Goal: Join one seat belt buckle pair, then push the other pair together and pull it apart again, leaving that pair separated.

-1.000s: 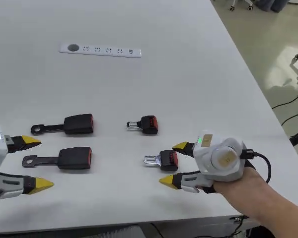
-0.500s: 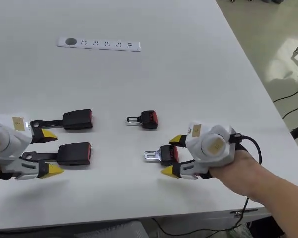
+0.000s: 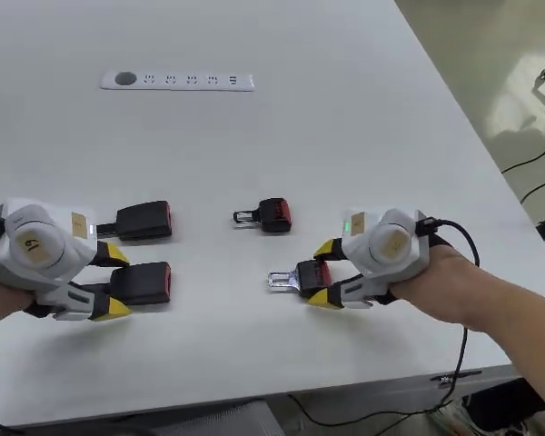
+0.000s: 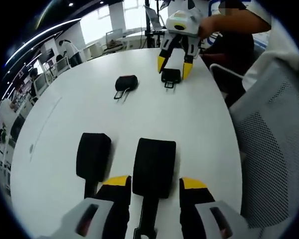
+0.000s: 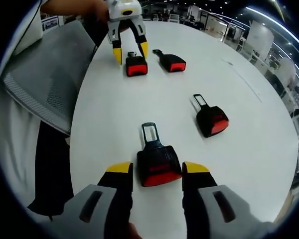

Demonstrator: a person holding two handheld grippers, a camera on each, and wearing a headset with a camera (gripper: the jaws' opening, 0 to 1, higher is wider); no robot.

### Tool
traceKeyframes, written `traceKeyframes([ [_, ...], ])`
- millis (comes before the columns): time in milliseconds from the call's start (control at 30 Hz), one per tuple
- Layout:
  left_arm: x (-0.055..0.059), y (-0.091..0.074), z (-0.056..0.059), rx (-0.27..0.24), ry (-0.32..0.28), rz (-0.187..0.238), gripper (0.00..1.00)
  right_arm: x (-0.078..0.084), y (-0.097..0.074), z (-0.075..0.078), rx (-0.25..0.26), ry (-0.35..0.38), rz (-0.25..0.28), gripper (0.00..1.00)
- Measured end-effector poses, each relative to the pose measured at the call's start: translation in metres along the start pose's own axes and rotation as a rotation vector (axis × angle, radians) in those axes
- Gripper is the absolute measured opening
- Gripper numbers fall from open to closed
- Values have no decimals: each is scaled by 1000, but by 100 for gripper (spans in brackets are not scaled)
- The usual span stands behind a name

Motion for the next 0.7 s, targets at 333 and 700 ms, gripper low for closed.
traceKeyframes([
  [333, -1, 13, -4, 18, 51, -28, 35, 0, 3, 4, -46, -39, -40, 34],
  [700, -6, 15, -2, 27, 67, -48, 34, -2, 6, 6, -101, -76, -64, 33],
])
Point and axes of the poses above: the centre of the closed fingertips' face, and the gripper's own axes: y roughly forward along the fingers, z roughly to its right, x roughly out of its underside, the point moved 8 cm from there along -y, roughly backward along the fingers, and after that the axes turned 1 degree about -z, right-handed, at the moved point
